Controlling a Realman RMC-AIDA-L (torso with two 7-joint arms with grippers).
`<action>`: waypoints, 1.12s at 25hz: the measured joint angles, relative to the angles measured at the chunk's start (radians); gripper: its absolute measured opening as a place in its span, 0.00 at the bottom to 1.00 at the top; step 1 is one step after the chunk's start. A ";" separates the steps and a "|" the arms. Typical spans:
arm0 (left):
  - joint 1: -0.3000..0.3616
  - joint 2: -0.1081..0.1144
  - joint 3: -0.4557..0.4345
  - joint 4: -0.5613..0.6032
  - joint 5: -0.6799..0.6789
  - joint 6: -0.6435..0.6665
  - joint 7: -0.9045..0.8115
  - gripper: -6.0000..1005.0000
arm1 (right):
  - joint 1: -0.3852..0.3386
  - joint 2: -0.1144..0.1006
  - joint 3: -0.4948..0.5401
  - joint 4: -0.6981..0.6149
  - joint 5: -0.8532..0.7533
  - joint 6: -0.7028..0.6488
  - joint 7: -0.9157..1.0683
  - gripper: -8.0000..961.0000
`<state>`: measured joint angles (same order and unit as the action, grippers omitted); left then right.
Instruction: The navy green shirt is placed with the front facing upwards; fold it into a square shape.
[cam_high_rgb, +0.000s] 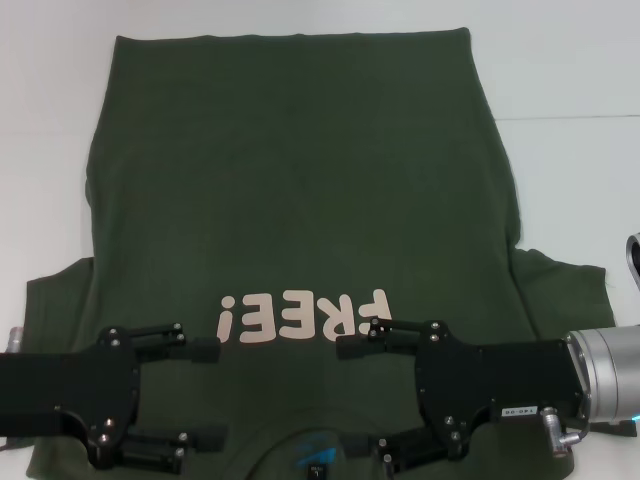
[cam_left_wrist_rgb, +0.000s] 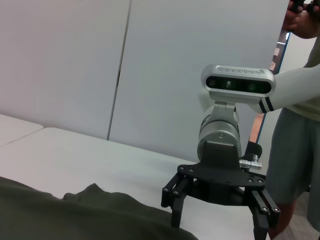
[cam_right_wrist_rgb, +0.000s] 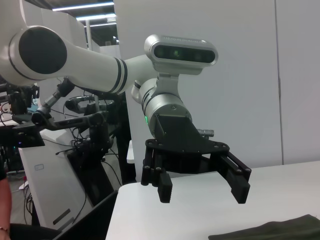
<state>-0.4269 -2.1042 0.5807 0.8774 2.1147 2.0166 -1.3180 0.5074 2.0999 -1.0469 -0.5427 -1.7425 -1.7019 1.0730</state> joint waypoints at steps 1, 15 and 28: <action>0.000 0.000 0.000 0.000 0.000 -0.001 0.000 0.87 | 0.001 0.000 -0.001 0.001 0.000 0.000 0.000 0.98; -0.003 0.001 -0.012 -0.026 -0.010 -0.030 0.011 0.87 | 0.005 0.000 0.007 0.005 0.003 0.030 0.051 0.98; -0.035 -0.005 -0.044 -0.098 -0.017 -0.090 0.049 0.87 | -0.043 -0.014 0.051 -0.351 -0.058 0.152 0.491 0.98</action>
<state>-0.4624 -2.1096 0.5363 0.7794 2.0974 1.9270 -1.2686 0.4647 2.0863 -0.9956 -0.8938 -1.8005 -1.5500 1.5645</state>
